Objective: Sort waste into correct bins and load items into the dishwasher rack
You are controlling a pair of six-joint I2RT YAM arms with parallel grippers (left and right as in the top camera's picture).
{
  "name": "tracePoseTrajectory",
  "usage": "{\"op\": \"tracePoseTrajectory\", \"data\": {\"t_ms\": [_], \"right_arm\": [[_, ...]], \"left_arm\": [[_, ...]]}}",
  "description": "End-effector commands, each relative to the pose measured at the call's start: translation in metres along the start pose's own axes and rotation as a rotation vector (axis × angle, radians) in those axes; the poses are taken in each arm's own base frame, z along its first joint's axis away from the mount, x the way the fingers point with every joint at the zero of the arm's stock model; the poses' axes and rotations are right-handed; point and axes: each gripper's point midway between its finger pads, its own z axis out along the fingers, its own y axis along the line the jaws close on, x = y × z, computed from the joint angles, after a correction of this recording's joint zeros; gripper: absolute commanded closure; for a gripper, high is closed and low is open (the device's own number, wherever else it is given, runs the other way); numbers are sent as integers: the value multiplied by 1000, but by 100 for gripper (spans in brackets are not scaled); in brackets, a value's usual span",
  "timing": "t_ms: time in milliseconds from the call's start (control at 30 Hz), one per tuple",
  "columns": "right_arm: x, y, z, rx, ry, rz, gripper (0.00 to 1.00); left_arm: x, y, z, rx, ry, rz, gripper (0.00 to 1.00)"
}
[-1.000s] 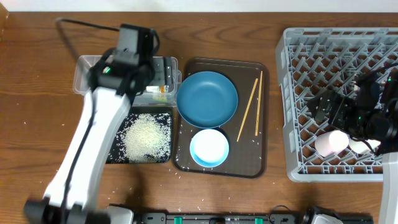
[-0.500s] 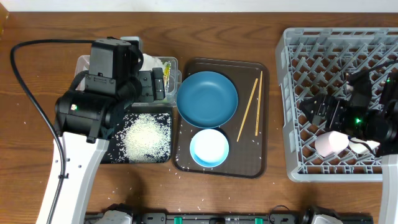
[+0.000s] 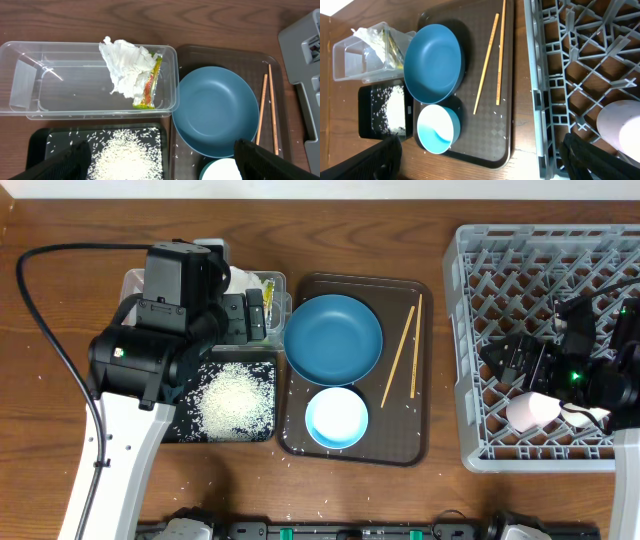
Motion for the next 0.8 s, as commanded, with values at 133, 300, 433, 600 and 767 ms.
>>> {"op": "tracePoseTrajectory", "data": {"t_ms": [133, 300, 433, 600, 767], "right_arm": [[1, 7, -3, -17, -8, -39, 1], [1, 7, -3, -17, -8, -39, 1], [1, 7, -3, -17, -8, -39, 1], [1, 7, -3, -17, -8, -39, 1], [1, 7, -3, -17, -8, -39, 1]], "left_arm": [[-3, 0, -2, 0, -7, 3, 7], [-3, 0, -2, 0, -7, 3, 6], [-2, 0, -5, 2, -15, 3, 6], [-3, 3, -41, -1, -110, 20, 6], [5, 19, -78, -49, -261, 30, 6]]}}
